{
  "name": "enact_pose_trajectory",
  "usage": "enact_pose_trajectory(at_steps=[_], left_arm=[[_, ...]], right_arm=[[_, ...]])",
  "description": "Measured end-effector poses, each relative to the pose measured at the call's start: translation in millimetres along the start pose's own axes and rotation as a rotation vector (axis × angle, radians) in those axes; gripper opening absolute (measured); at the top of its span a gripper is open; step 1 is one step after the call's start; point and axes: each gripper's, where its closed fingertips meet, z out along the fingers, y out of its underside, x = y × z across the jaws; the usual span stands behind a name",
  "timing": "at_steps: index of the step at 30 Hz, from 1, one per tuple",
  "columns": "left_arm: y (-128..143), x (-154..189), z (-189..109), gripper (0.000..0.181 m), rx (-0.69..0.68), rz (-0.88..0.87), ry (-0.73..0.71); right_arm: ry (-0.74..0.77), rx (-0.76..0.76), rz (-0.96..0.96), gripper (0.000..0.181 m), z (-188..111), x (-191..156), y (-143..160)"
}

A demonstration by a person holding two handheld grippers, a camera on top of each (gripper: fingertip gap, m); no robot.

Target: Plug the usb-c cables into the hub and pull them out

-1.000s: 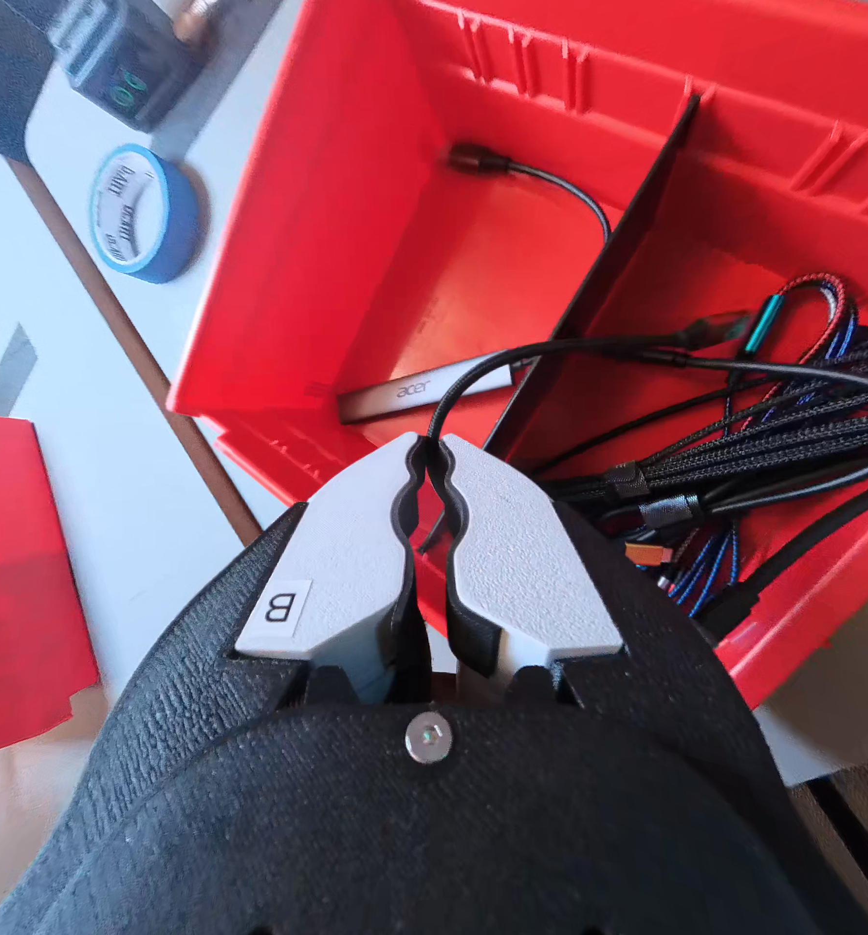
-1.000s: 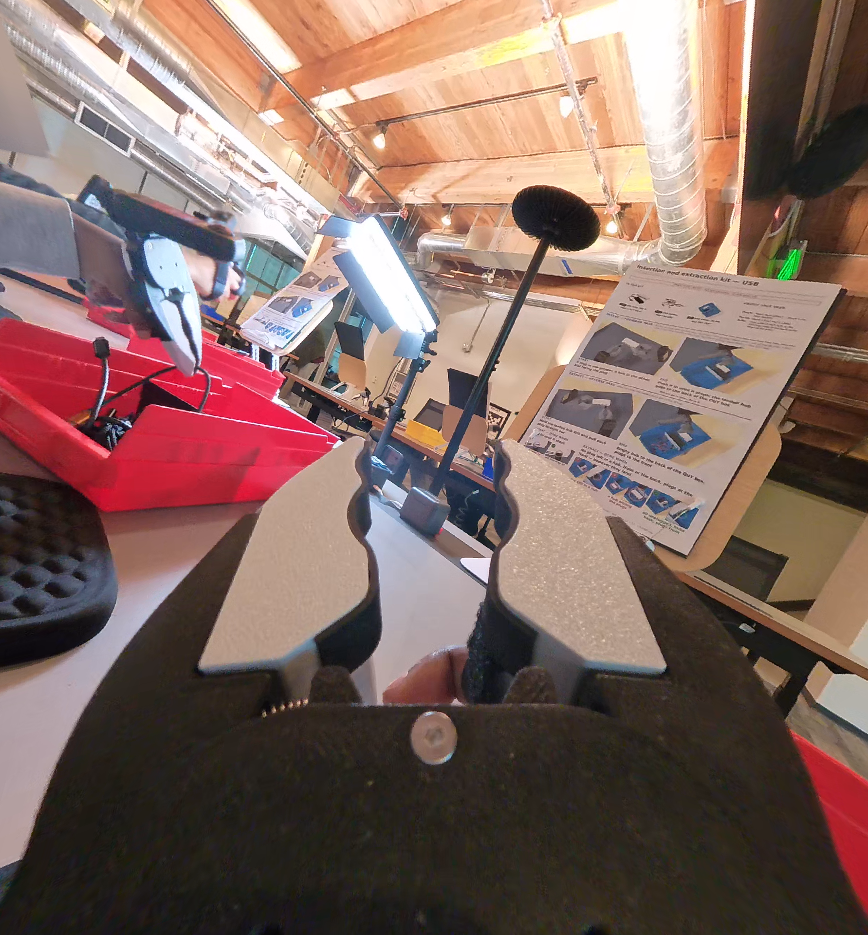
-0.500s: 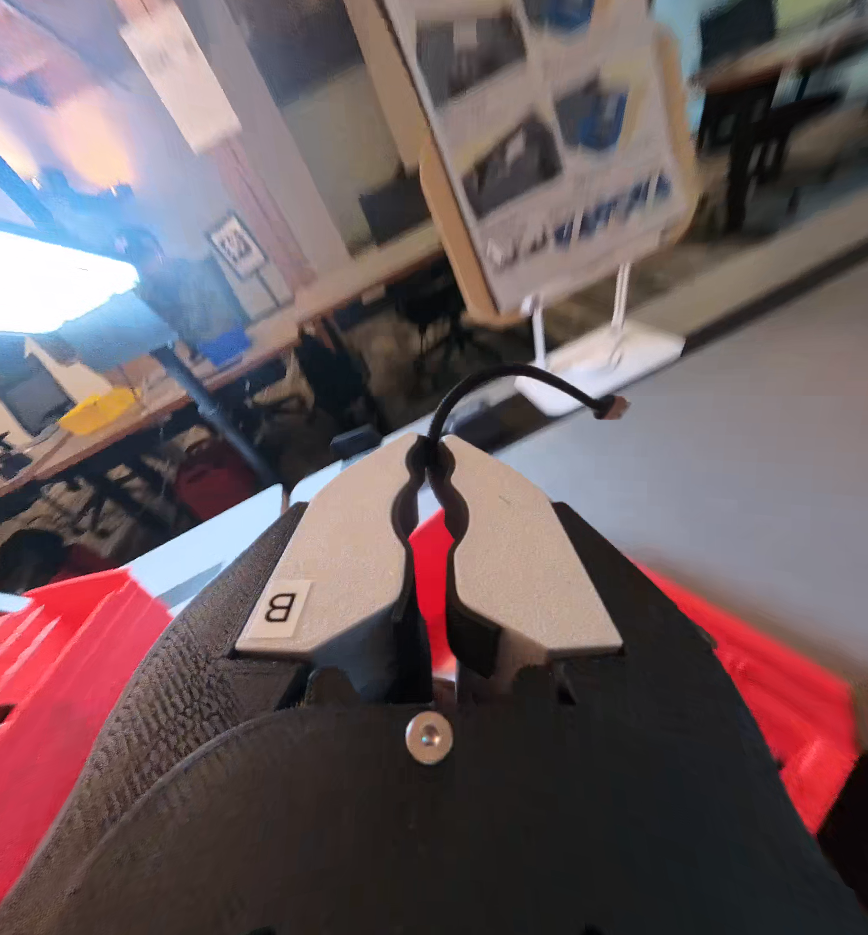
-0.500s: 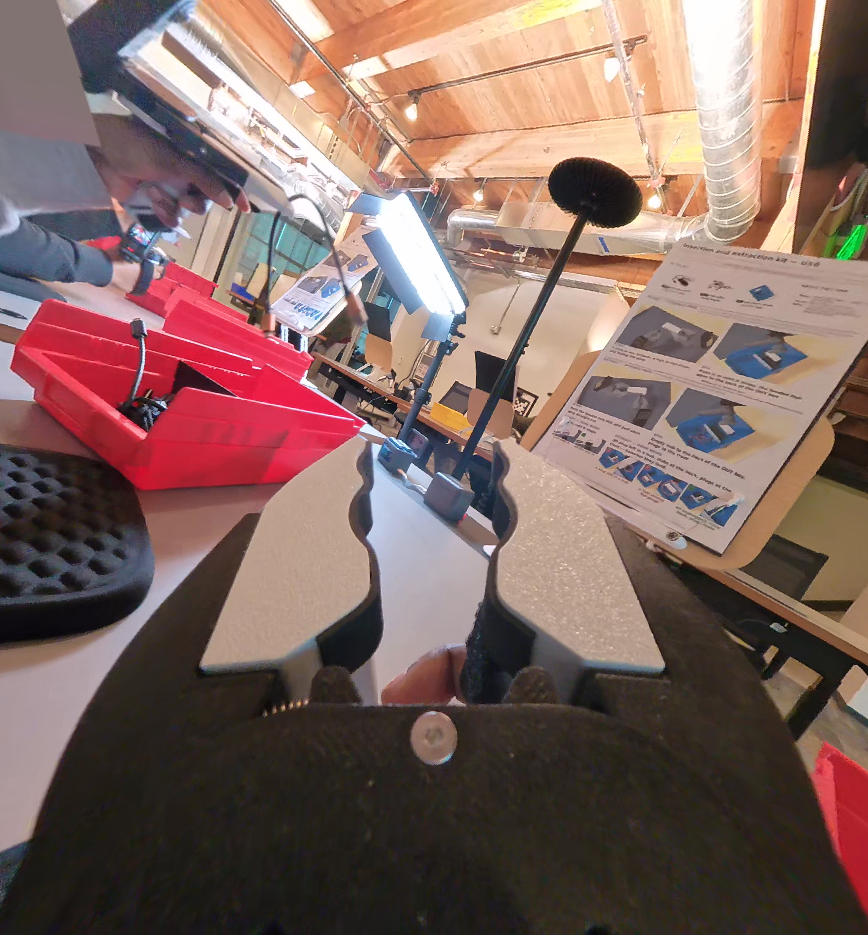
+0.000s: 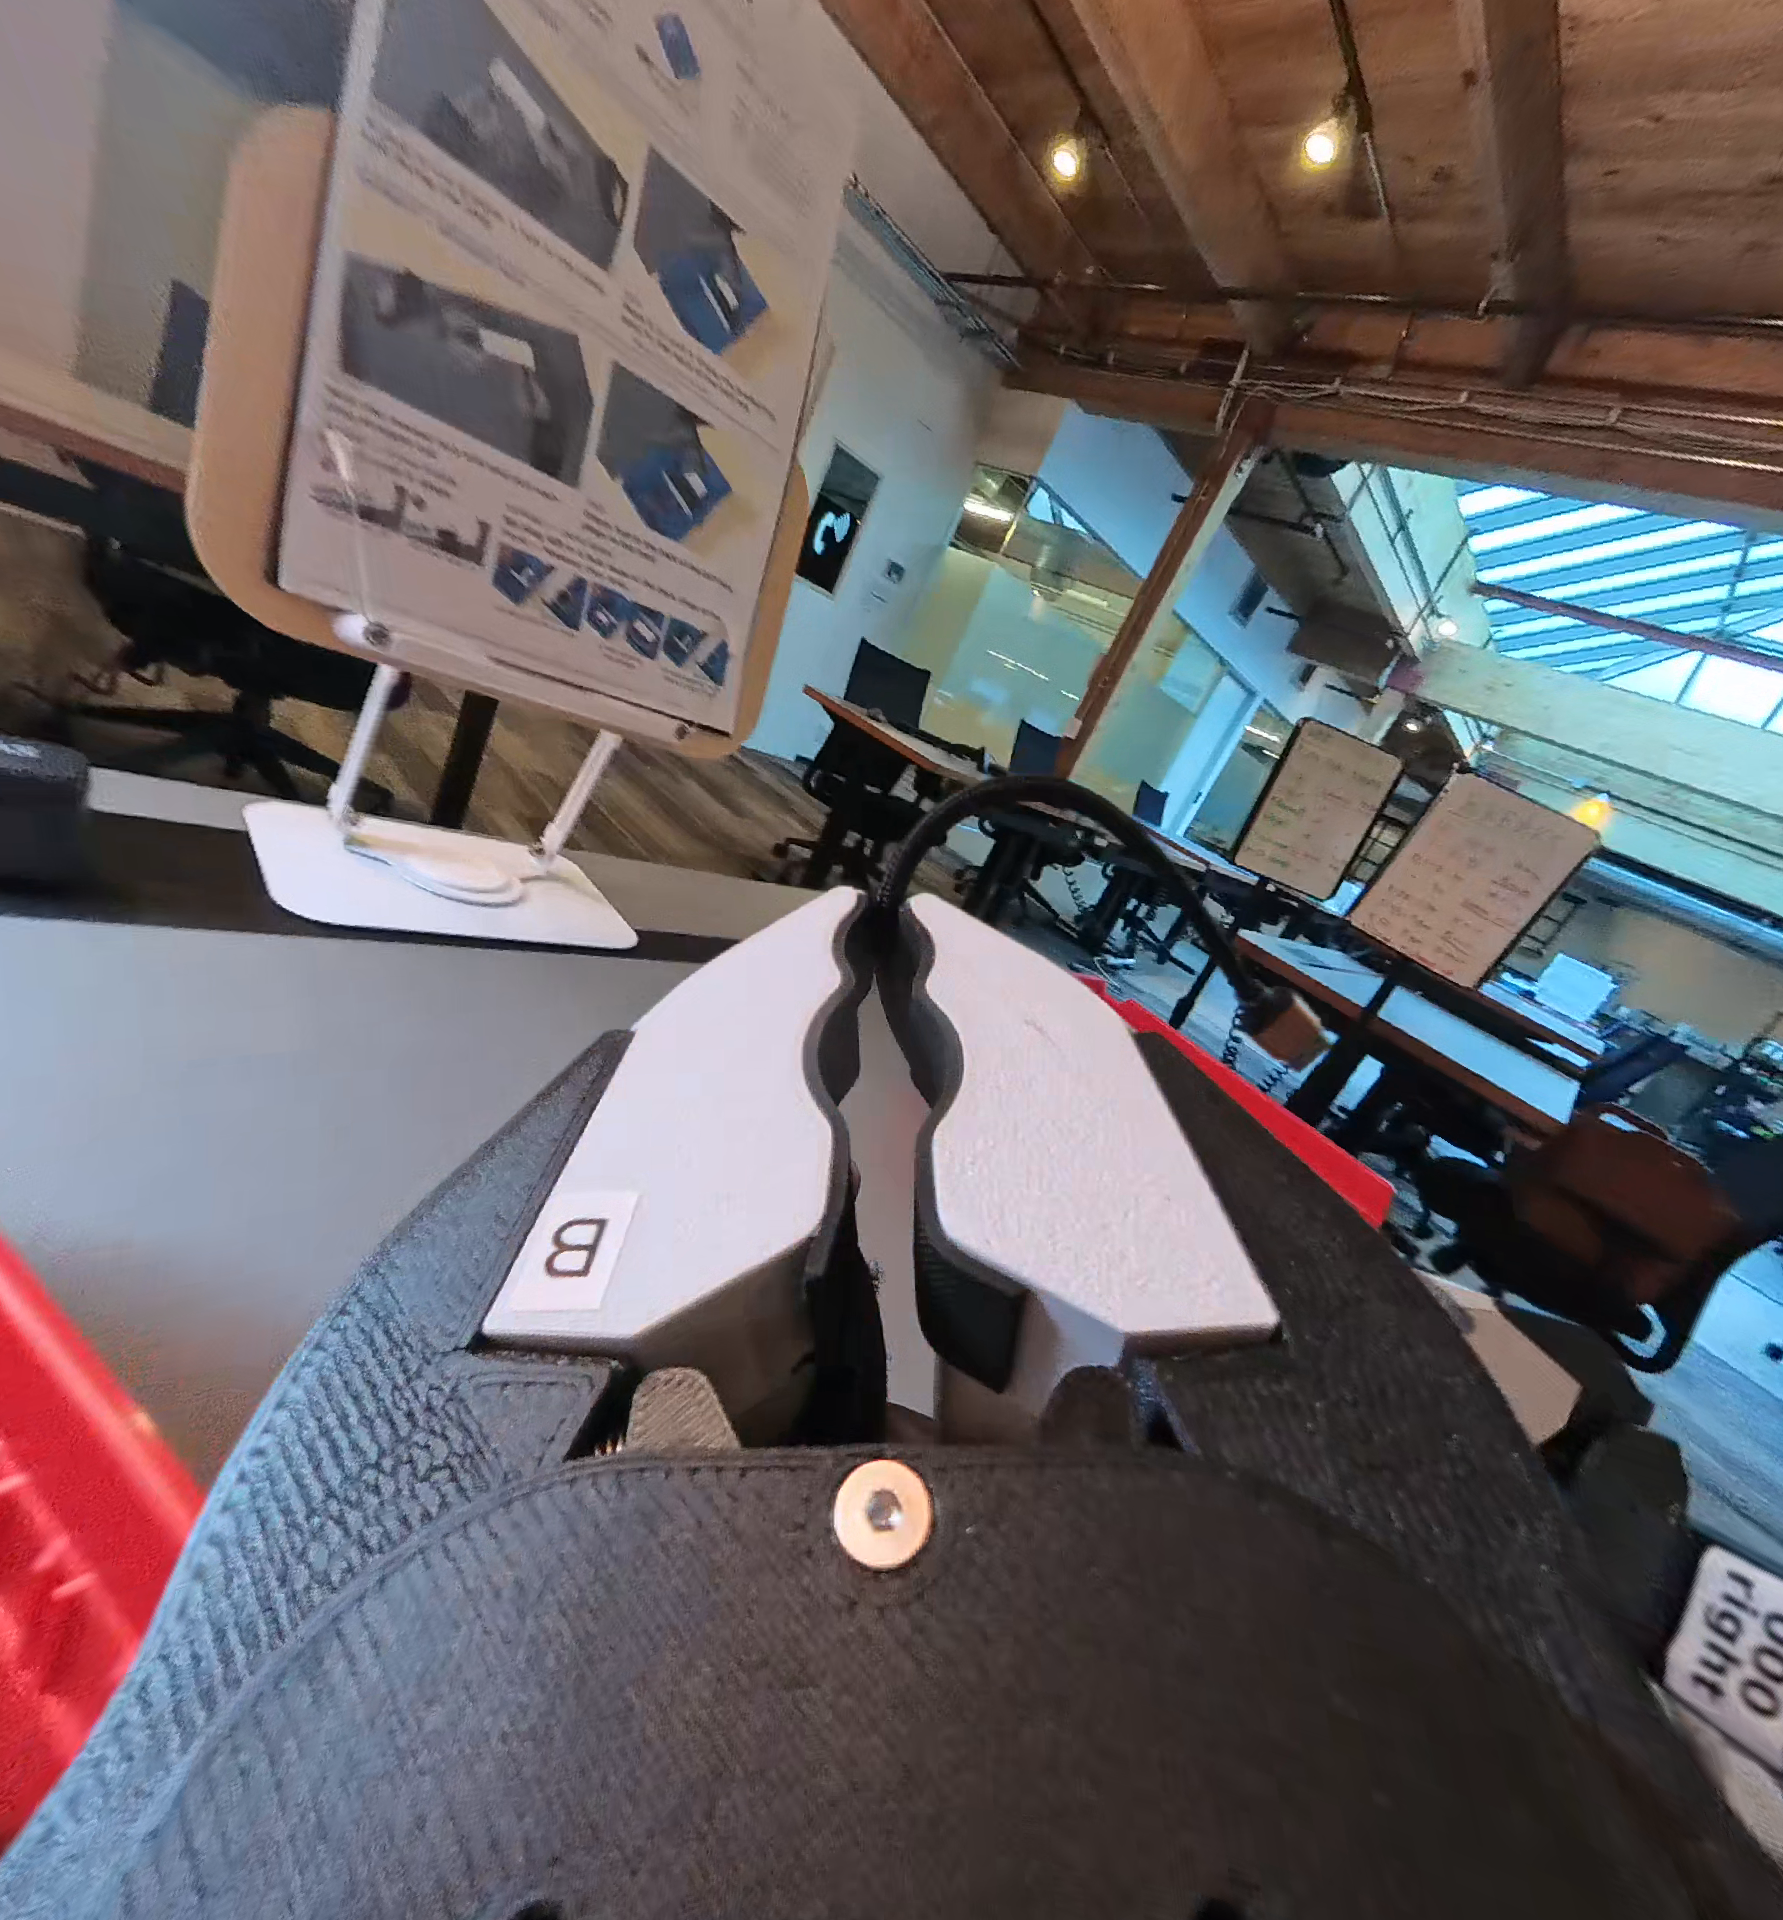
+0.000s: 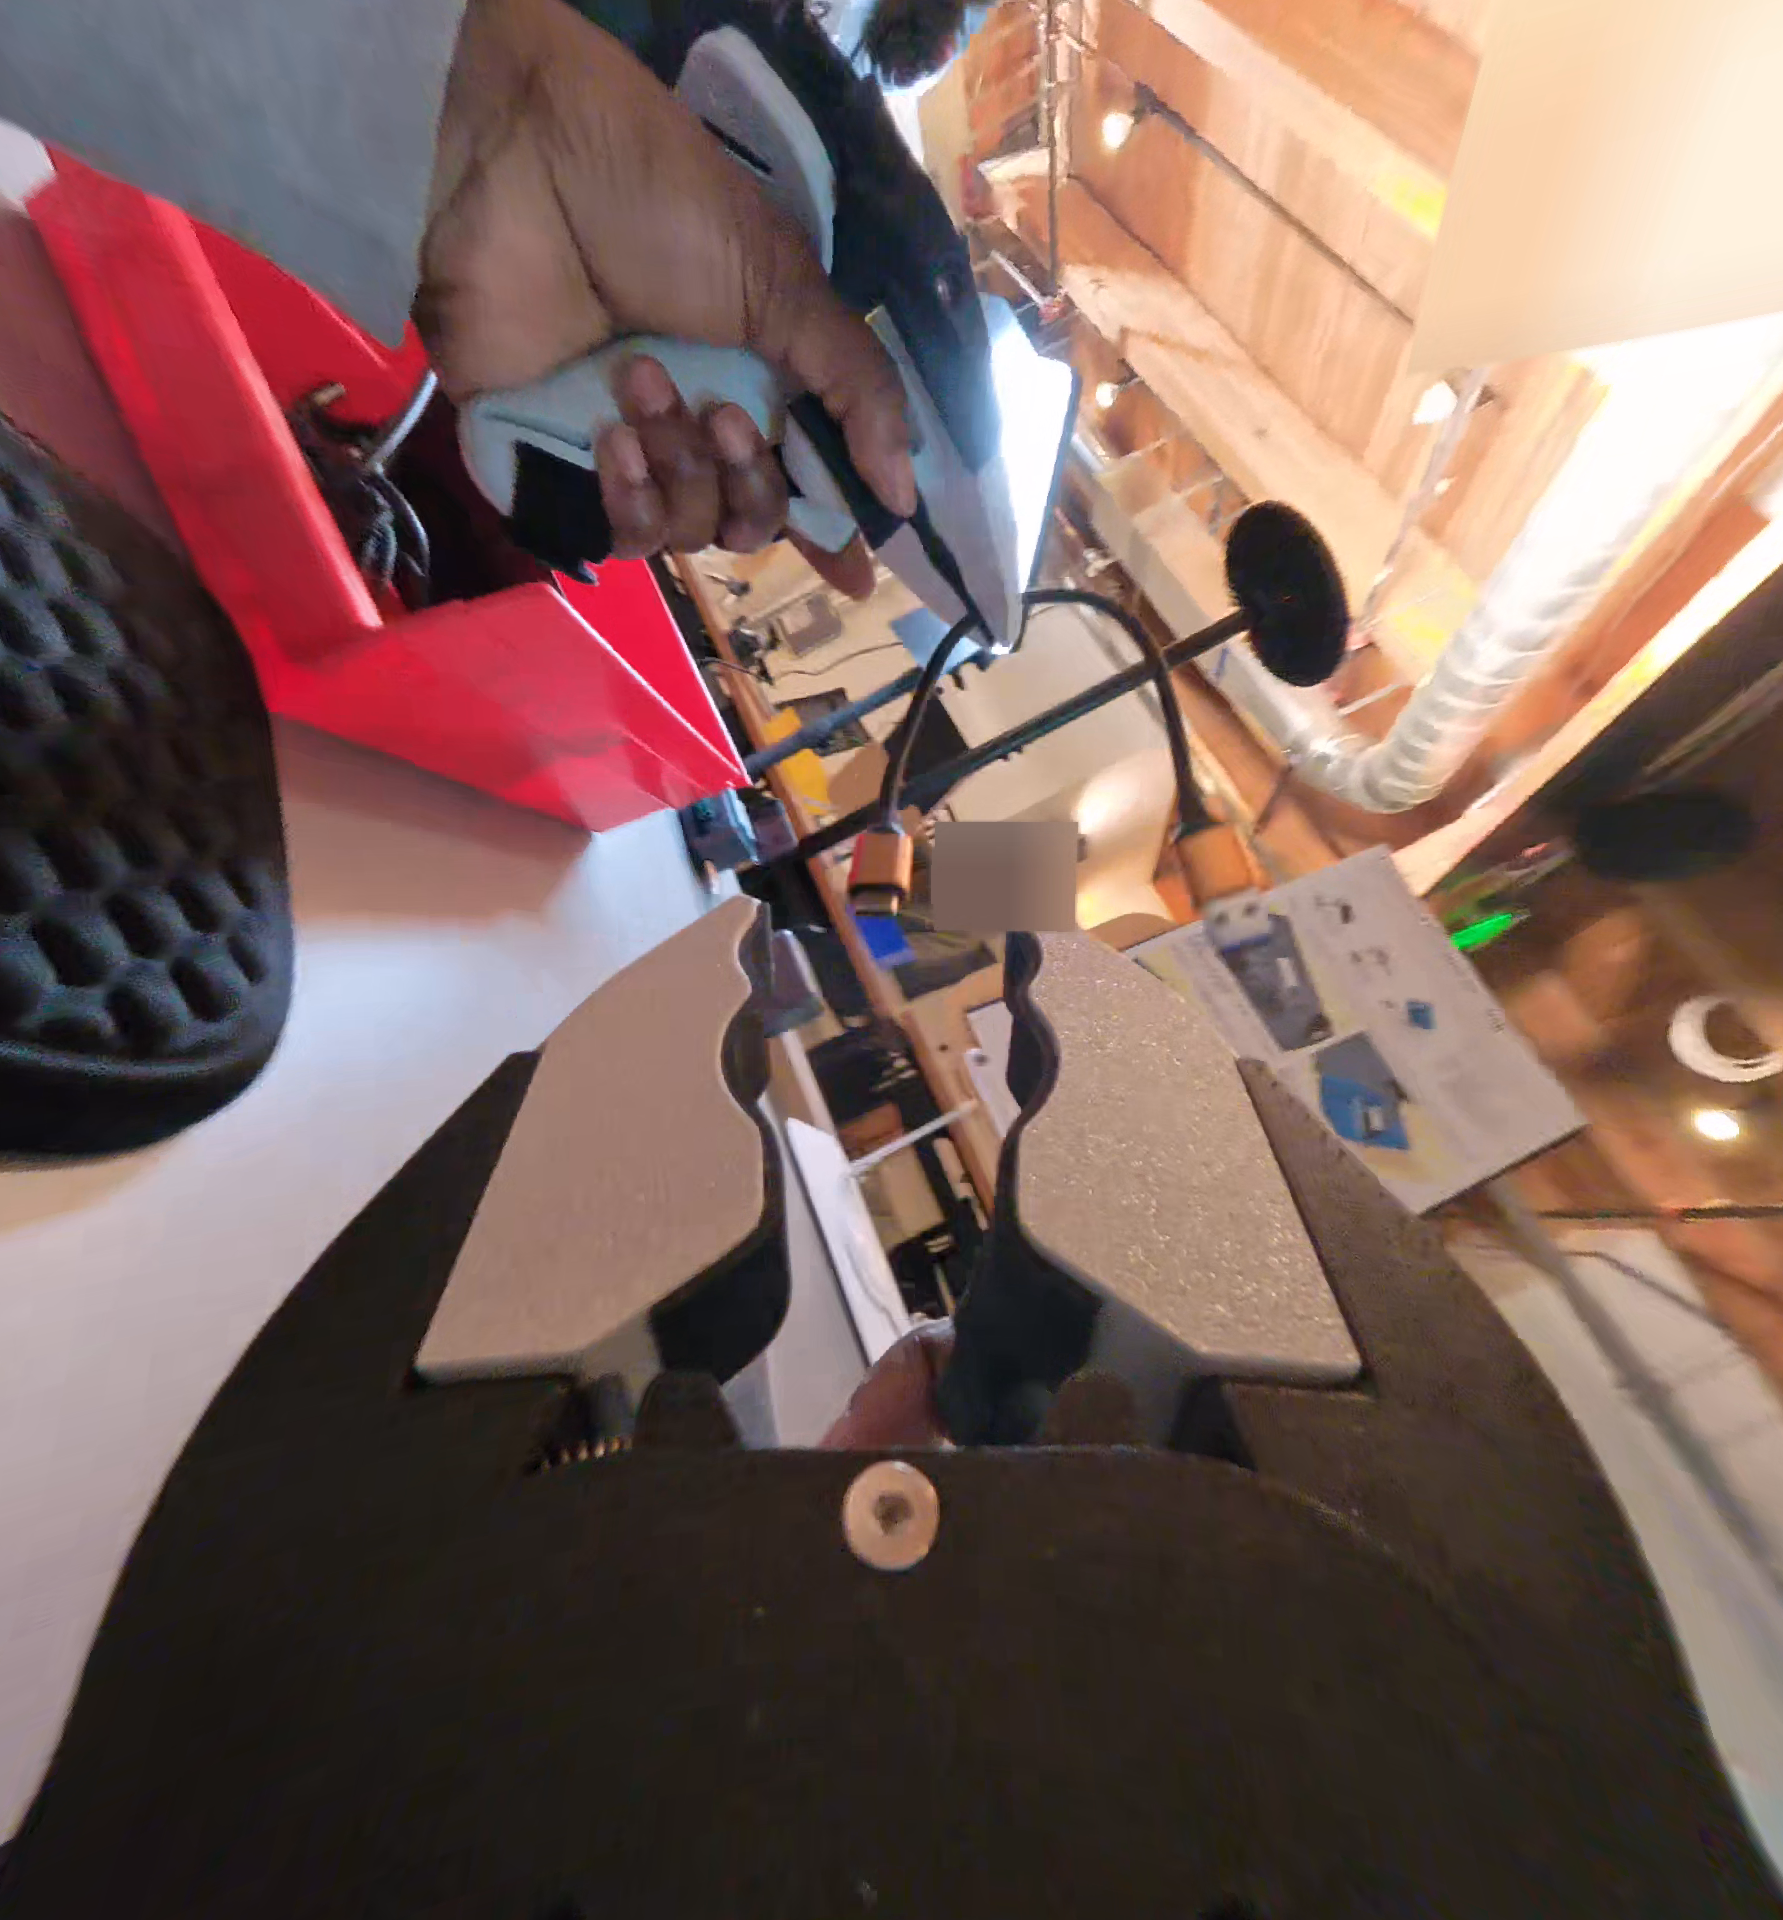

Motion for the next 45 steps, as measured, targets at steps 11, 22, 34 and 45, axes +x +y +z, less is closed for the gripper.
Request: enact_pose_trajectory(at_steps=[11, 22, 34, 45], left_arm=[[18, 21, 14, 0.004, -0.045, -0.039, 0.079], [20, 26, 15, 0.004, -0.060, -0.071, 0.101], [23, 33, 17, 0.004, -0.069, -0.107, 0.138], [24, 36, 16, 0.008, -0.066, -0.145, 0.174]], right_arm=[[0.037, -0.017, -0.036, 0.031, 0, -2, 10], [0.048, 0.010, -0.030, 0.024, -1, 0, 4], [0.059, 0.024, -0.018, 0.015, -2, 1, 3], [0.081, 0.071, 0.162, 0.012, -3, 14, -2]])
